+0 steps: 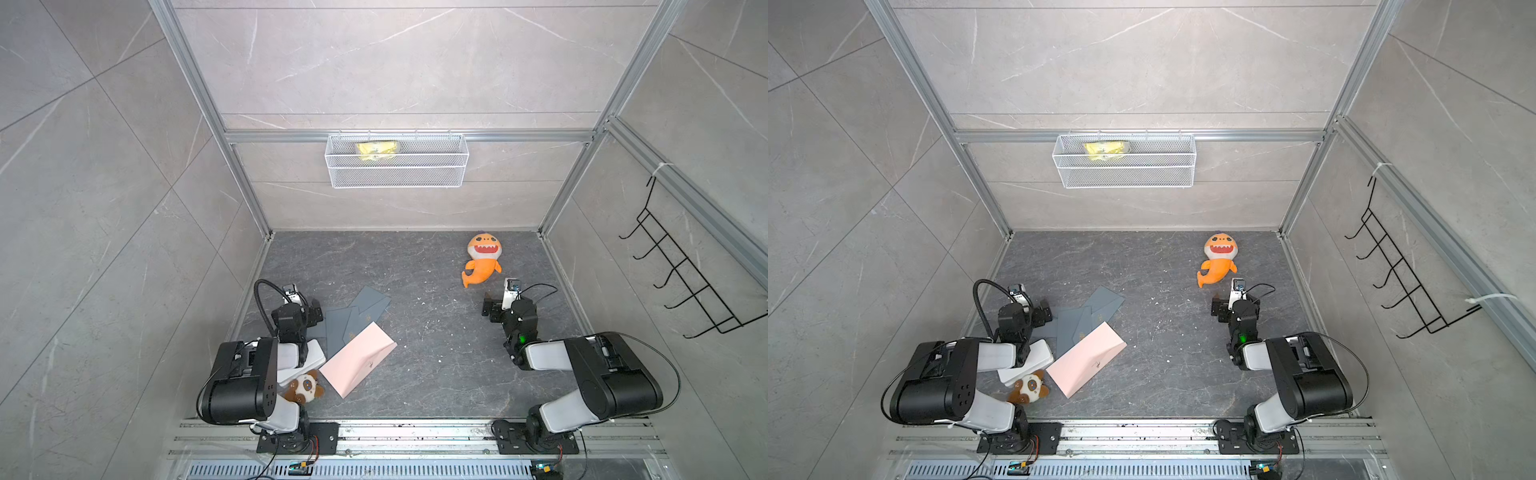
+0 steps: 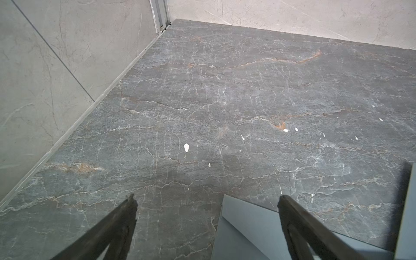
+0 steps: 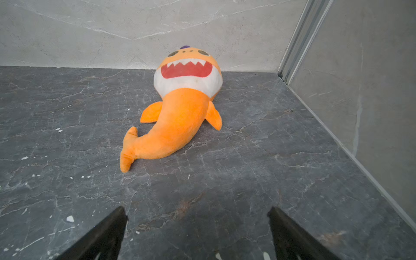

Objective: Take the letter paper out of the envelope
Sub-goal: Pick up the envelope from the center of the board.

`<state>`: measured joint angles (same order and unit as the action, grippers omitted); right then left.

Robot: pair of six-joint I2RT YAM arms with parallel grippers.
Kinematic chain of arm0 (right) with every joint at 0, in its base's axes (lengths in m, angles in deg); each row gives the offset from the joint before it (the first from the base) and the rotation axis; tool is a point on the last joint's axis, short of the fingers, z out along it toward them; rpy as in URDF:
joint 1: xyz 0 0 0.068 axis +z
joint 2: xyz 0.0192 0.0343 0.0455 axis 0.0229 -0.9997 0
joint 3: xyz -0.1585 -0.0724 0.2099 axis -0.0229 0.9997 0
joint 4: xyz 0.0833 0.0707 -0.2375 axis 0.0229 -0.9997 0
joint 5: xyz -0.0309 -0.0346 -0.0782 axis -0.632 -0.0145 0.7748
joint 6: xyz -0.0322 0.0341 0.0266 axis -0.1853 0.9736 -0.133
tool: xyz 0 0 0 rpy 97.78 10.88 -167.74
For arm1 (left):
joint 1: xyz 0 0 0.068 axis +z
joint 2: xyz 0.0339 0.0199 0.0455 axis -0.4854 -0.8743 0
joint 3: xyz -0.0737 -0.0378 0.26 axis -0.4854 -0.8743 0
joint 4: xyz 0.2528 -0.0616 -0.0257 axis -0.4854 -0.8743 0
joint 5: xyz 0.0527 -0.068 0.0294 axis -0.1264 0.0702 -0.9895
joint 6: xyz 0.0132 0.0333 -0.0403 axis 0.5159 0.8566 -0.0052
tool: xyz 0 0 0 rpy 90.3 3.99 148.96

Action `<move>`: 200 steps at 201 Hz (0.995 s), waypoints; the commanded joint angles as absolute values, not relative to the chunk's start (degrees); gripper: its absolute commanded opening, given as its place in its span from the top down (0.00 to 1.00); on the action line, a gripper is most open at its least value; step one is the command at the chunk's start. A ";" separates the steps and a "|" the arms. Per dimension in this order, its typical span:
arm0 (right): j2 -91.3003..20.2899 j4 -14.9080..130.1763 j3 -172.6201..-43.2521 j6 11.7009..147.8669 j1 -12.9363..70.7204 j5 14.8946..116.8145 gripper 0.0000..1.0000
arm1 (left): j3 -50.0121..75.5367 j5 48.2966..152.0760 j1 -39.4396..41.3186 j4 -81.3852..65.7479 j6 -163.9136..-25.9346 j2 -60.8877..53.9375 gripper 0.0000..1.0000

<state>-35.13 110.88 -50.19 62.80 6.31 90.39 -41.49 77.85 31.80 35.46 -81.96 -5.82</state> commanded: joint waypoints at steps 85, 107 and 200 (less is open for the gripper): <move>-35.04 110.90 -50.82 63.01 6.16 89.72 0.00 | -40.41 77.95 31.66 37.97 -80.38 -5.74 0.00; -35.03 110.84 -50.83 62.98 6.16 89.72 0.00 | -40.43 77.98 31.65 37.99 -80.34 -5.74 0.00; -10.62 92.53 -57.13 61.68 9.54 100.25 0.00 | -28.66 72.31 28.06 14.49 -77.70 10.08 0.00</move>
<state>-17.84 101.78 -50.32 62.78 8.01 94.87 -33.53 76.38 30.40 20.03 -80.91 4.80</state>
